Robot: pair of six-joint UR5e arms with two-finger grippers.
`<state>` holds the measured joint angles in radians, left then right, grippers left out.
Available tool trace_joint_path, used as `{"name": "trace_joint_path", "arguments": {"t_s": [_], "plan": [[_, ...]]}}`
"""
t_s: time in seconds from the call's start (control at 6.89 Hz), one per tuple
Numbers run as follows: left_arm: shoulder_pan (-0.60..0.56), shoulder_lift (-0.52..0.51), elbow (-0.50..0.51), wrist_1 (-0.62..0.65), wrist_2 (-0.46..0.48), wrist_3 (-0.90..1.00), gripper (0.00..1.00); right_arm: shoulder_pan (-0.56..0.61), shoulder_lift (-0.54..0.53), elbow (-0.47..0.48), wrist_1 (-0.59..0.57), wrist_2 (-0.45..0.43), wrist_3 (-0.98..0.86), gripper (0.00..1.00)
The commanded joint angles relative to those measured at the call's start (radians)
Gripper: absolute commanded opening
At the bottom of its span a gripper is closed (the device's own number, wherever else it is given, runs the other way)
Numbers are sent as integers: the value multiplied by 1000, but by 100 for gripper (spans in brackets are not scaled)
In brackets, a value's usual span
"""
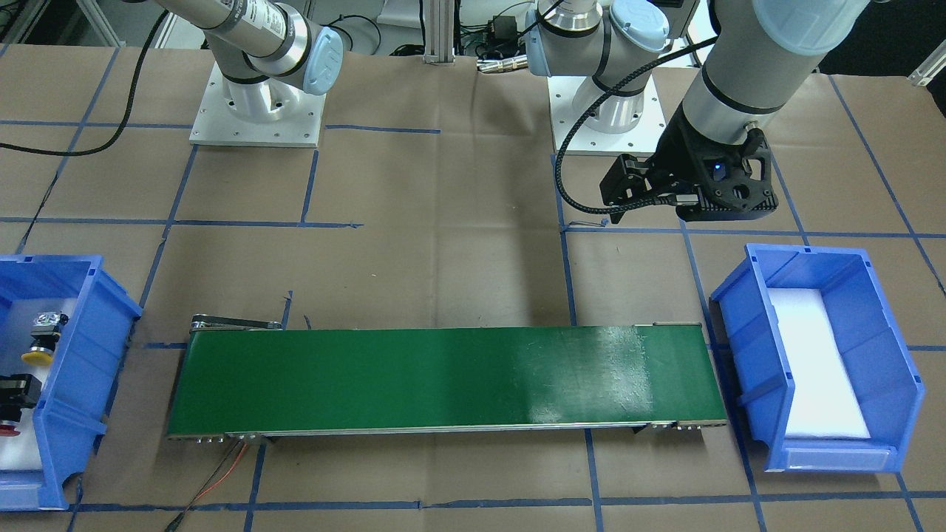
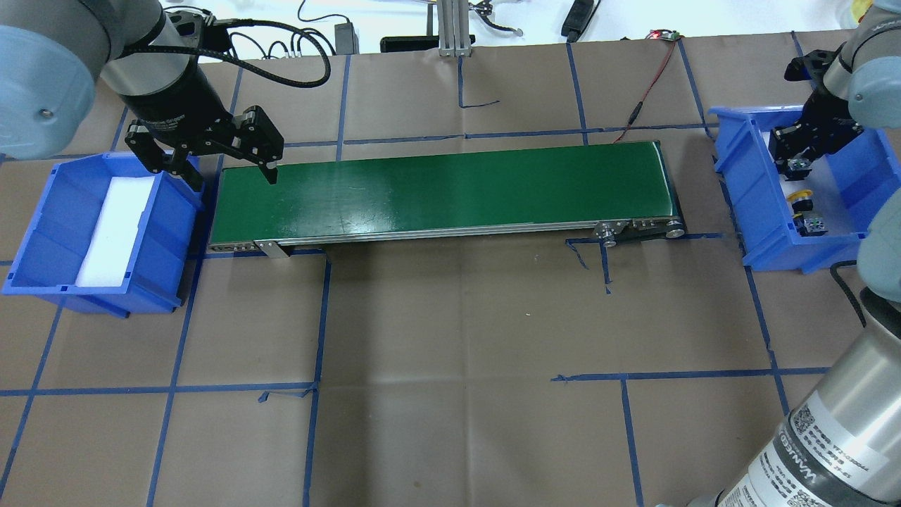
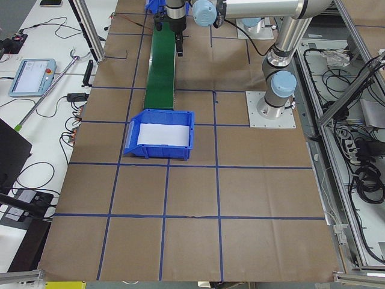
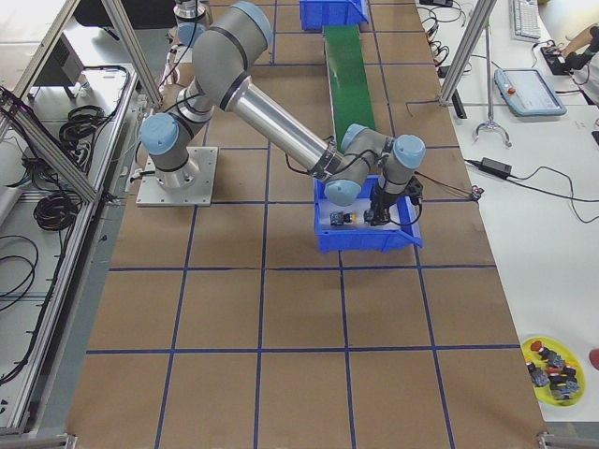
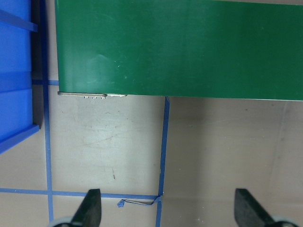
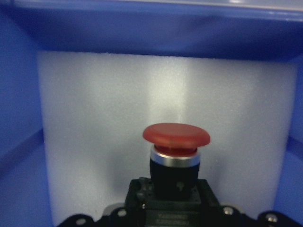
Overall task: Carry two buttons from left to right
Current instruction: 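Place the red button beside the yellow one and open the right gripper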
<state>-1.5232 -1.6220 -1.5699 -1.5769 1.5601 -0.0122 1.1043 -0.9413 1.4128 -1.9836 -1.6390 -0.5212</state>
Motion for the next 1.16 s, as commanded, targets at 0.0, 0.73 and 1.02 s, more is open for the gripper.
{"name": "trace_joint_path", "arguments": {"t_s": [0.0, 0.73, 1.02], "plan": [[0, 1, 1, 0, 0, 0, 100, 0, -8, 0, 6, 13, -5, 99], [0, 1, 1, 0, 0, 0, 100, 2, -187, -11, 14, 16, 0, 100], [0, 1, 1, 0, 0, 1, 100, 40, -334, -9, 20, 13, 4, 100]]}}
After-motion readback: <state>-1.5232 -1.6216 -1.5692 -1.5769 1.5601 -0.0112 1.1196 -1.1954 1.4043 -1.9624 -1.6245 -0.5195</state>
